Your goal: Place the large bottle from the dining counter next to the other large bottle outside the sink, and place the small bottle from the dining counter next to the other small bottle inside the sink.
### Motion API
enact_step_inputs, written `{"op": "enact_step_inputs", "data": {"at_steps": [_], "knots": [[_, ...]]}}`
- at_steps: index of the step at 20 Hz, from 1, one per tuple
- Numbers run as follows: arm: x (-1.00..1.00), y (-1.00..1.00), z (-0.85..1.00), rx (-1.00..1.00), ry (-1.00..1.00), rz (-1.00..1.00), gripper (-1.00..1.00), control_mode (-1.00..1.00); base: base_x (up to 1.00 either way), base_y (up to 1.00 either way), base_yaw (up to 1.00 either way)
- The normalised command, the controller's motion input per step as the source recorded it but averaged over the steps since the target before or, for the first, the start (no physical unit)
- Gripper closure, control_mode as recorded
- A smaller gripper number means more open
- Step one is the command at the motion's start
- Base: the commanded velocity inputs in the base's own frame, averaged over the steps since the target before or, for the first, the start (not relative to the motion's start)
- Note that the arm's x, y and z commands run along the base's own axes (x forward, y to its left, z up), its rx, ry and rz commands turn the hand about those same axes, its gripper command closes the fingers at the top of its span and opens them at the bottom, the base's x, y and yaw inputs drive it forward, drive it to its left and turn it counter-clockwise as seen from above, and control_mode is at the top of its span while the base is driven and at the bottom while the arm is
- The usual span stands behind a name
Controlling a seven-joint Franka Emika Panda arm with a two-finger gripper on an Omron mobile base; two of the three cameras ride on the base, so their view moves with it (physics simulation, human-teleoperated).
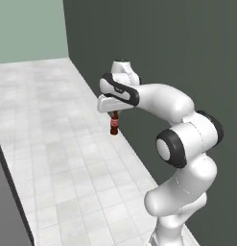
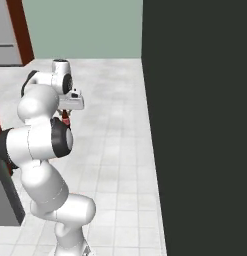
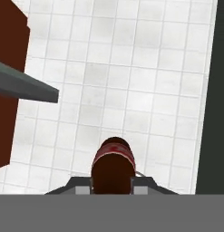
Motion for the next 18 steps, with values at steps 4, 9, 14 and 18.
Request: {"op": "enact_step_inputs", "data": {"at_steps": [4, 9, 14, 18], "knots": [[0.0, 0.0, 0.0, 0.0, 0.0, 0.0, 1.0, 1.0, 0.85, 0.0, 0.0], [0.0, 0.0, 0.0, 0.0, 0.0, 0.0, 1.0, 1.0, 0.96, 0.0, 0.0], [0.0, 0.0, 0.0, 0.0, 0.0, 0.0, 1.0, 1.0, 1.0, 0.0, 0.0], [0.0, 0.0, 0.0, 0.0, 0.0, 0.0, 1.0, 1.0, 1.0, 0.0, 0.0]]}}
